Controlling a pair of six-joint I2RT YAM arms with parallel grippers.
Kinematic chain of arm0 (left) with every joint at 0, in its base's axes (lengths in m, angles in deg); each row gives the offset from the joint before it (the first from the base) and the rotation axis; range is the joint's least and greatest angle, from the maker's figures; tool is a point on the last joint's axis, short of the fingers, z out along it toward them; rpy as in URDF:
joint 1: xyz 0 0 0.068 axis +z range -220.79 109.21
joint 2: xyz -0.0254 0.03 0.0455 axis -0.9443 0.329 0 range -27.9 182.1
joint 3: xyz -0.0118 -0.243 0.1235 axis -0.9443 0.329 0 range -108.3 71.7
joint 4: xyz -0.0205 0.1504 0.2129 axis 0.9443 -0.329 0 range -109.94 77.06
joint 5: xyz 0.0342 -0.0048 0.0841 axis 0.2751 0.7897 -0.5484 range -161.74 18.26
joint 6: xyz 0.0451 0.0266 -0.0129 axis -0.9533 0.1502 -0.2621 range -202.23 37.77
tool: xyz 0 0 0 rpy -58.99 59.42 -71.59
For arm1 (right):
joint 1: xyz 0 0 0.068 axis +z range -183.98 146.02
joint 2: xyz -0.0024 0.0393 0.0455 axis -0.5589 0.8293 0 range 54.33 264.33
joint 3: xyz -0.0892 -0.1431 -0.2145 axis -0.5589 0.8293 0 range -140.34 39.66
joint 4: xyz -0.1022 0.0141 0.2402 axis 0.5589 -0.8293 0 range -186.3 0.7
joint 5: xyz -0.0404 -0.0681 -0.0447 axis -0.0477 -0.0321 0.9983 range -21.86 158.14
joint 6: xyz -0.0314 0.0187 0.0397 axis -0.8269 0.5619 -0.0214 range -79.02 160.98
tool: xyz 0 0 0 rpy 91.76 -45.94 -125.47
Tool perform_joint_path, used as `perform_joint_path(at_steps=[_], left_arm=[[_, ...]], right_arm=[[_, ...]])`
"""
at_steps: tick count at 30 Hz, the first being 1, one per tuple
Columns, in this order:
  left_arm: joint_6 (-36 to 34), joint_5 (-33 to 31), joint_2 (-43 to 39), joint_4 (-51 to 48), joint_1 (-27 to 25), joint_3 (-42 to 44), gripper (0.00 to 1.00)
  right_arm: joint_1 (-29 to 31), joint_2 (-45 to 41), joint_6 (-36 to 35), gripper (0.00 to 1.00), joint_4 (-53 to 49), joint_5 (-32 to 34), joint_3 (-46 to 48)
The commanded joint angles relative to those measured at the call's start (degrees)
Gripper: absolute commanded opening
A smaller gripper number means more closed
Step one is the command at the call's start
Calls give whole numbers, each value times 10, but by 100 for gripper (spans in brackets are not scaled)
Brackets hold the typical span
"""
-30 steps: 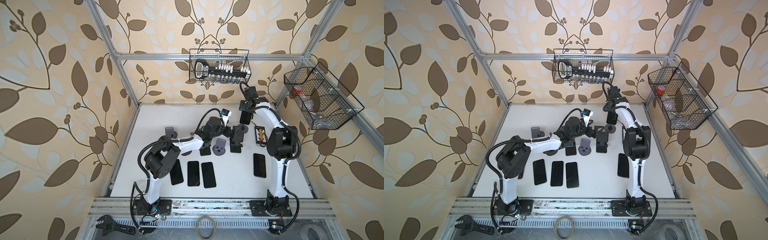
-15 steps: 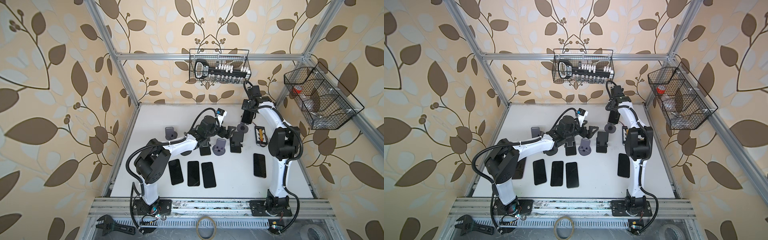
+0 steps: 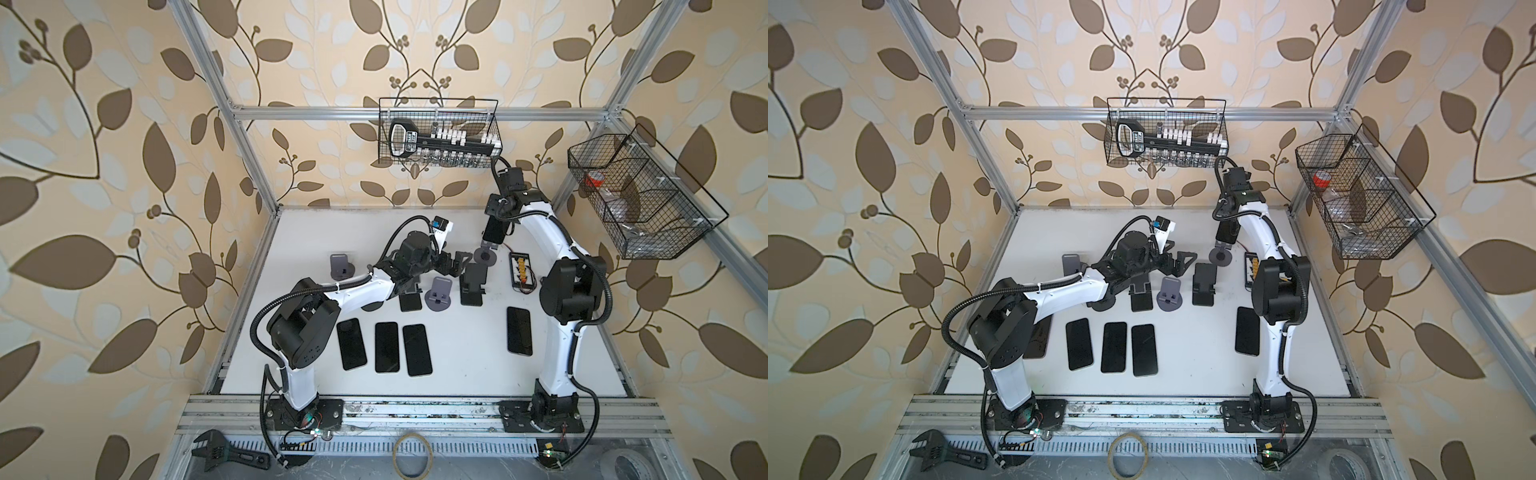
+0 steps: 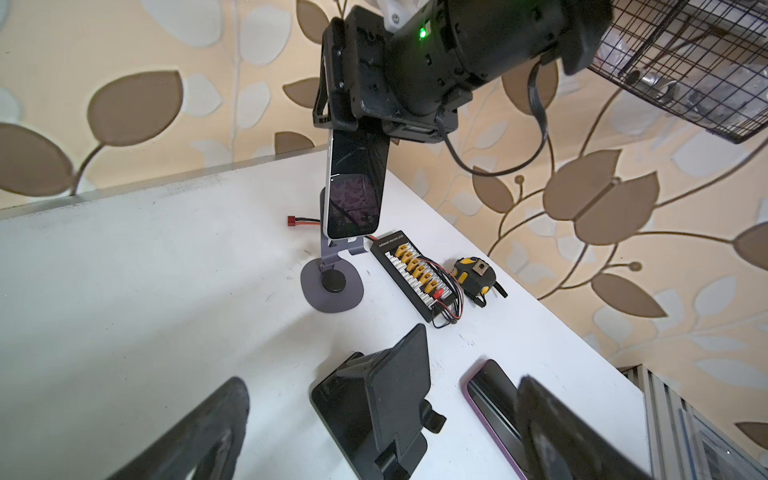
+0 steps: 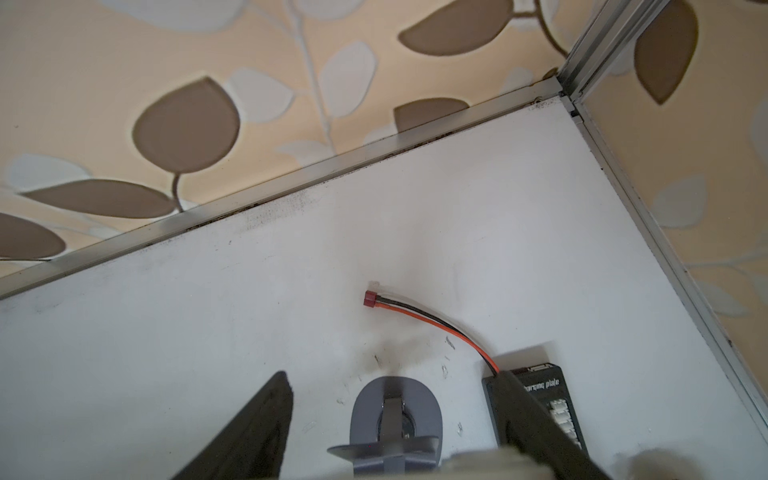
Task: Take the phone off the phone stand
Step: 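Lift the phone straight up off its stand with the right gripper, then carry the phone toward the robot with the right gripper while the left arm draws back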
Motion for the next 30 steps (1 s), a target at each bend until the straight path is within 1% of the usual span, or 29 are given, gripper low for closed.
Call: perform_joint_path(at_steps=[1,6,11,16,21,22,30], left_arm=[[-14,13,-26,-32,2,-26,99],[-3,7,-66,-50,2,-8,99],[20,17,-107,-94,2,4,99],[17,14,-164,-128,1,35,99],[6,11,-214,-182,1,54,99],[6,13,-237,-190,1,60,99],[12,22,-304,-202,0,111,99]], right_arm=[[9,-41,12,63,-4,17,-12],[20,-57,13,63,-3,28,7],[32,-79,15,62,4,40,21],[52,-103,15,63,5,58,34],[82,-135,10,63,4,85,60],[88,-143,10,63,5,92,68],[126,-198,14,62,6,126,101]])
